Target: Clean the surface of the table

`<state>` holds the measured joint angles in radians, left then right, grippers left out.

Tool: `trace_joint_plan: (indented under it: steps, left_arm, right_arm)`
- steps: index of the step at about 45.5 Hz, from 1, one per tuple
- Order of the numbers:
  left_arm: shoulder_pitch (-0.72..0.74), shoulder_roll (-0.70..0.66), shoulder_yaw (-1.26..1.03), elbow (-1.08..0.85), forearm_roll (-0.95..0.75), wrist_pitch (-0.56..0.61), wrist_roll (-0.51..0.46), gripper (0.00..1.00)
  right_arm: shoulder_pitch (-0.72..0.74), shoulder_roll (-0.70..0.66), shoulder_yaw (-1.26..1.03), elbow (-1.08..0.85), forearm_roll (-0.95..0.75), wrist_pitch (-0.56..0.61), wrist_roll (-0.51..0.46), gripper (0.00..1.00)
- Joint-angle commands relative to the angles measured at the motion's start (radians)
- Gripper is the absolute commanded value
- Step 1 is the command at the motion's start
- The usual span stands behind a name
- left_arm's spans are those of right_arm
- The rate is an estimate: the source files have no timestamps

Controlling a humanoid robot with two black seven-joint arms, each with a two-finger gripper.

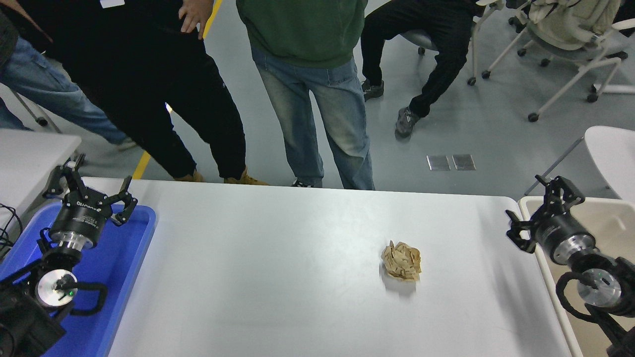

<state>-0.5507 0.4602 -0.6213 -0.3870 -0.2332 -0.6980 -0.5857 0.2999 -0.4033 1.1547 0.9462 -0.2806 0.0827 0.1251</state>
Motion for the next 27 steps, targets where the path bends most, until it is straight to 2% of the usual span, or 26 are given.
trace_joint_plan:
  steps: [1,13,27]
  left_arm:
    - [0.000,0.000,0.000,0.000,0.000,0.000,0.000,1.00]
    - [0.000,0.000,0.000,0.000,0.000,0.000,0.000,1.00]
    - [0.000,0.000,0.000,-0.001,0.000,0.000,0.000,1.00]
  right_arm:
    - [-0.047,0.081,0.082,0.028,0.015,0.078,0.002,1.00]
    - [-0.047,0.083,0.073,0.006,-0.009,0.141,0.004,1.00]
    - [-0.047,0.086,0.036,-0.003,-0.114,0.243,0.041,1.00]
